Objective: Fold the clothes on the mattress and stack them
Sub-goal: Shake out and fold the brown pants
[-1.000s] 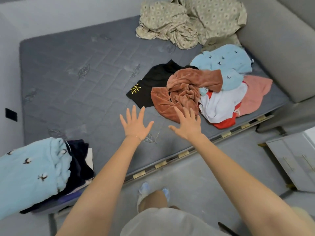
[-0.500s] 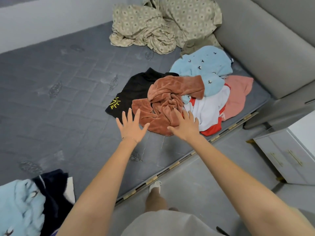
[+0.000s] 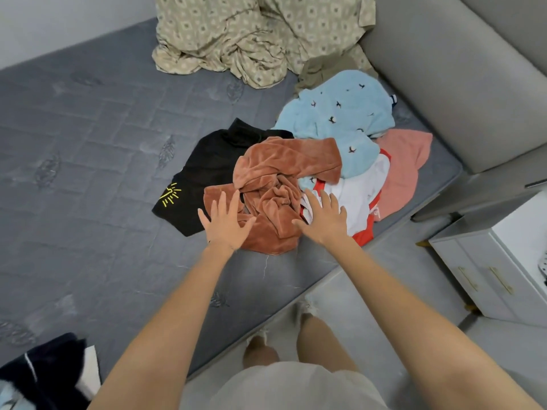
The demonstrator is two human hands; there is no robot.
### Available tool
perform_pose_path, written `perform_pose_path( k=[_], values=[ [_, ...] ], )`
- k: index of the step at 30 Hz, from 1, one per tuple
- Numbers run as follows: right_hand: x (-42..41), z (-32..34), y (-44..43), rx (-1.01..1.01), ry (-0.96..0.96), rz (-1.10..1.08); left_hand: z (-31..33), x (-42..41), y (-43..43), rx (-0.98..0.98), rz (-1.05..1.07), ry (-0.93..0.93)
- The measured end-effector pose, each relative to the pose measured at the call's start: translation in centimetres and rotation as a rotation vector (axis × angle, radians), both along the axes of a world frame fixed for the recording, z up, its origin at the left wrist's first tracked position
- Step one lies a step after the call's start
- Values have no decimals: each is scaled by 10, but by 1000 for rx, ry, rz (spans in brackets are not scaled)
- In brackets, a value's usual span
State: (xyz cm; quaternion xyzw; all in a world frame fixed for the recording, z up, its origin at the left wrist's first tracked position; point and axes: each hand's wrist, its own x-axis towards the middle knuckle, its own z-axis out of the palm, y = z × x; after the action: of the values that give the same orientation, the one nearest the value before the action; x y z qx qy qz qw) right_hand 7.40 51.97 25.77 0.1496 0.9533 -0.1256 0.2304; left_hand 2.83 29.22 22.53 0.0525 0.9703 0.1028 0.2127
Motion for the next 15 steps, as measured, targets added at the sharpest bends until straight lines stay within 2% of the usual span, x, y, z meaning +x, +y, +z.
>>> perform_pose_path(
  k=[9,15],
  values=[
    [-94,-88,30,-70,44,202,-96,-46,34,28,257,-125],
    [-166,-150,48,-52,99,350,-161,-82,58,128,390,-121]
  ],
)
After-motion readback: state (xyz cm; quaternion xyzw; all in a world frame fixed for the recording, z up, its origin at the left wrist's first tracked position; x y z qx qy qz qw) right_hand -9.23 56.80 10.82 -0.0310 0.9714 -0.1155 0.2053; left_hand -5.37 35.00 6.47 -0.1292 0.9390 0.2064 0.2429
